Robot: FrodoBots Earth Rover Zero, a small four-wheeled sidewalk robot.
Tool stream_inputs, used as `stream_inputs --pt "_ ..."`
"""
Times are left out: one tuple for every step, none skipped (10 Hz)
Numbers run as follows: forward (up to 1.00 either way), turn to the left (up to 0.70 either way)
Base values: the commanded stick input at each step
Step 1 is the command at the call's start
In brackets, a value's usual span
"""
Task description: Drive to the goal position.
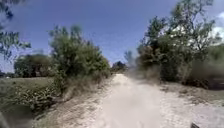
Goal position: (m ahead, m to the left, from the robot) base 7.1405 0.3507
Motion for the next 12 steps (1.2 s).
stream_inputs --pt "0.45 0.02" --pt "0.45 0.02" --pt "0.45 0.02" --pt "0.45 -0.05" --pt "0.45 -0.25" --pt "0.45 -0.13" --pt "0.45 0.02" --pt "0.45 0.02" --pt "0.45 0.02" --pt "0.45 0.02" --pt "0.45 0.02" --pt "0.45 -0.20"
